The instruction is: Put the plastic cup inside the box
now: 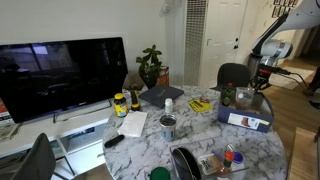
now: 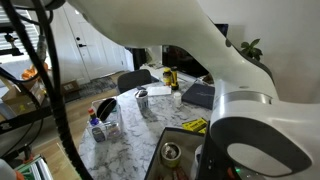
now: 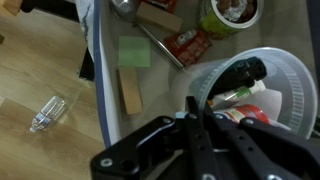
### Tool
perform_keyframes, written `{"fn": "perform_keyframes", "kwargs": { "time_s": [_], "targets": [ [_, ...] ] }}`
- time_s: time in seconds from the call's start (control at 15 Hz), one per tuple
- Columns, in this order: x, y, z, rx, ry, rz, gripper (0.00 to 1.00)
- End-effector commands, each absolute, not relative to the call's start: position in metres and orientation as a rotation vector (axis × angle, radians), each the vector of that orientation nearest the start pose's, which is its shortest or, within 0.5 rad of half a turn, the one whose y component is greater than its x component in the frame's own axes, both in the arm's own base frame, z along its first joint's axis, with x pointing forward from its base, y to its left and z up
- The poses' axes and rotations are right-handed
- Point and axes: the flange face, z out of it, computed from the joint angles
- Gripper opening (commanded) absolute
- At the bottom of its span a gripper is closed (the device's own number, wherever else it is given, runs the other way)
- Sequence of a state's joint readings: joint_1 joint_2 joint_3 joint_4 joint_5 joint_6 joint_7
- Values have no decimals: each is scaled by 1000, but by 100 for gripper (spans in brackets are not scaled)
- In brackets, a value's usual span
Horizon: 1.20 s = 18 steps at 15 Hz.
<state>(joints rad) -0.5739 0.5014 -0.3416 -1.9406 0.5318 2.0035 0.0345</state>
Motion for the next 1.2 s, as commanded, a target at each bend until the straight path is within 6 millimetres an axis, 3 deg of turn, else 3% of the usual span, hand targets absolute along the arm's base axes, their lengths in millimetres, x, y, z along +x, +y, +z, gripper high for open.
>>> {"fn": "perform_keyframes", "kwargs": {
  "time_s": [0.0, 0.4, 0.47, 0.53, 0.73, 0.87, 1.13],
  "targets": [
    [366, -455, 217, -2091, 1694, 217, 1],
    [357, -454, 233, -2144, 1764, 108, 1],
    [359, -453, 236, -2152, 1770, 81, 30],
    [361, -450, 239, -2170, 1766, 66, 31],
    [366, -434, 253, -2244, 1689, 49, 53],
    [365, -417, 273, -2330, 1584, -56, 66],
    [332, -379, 313, -2490, 1402, -277, 97]
  ]
}}
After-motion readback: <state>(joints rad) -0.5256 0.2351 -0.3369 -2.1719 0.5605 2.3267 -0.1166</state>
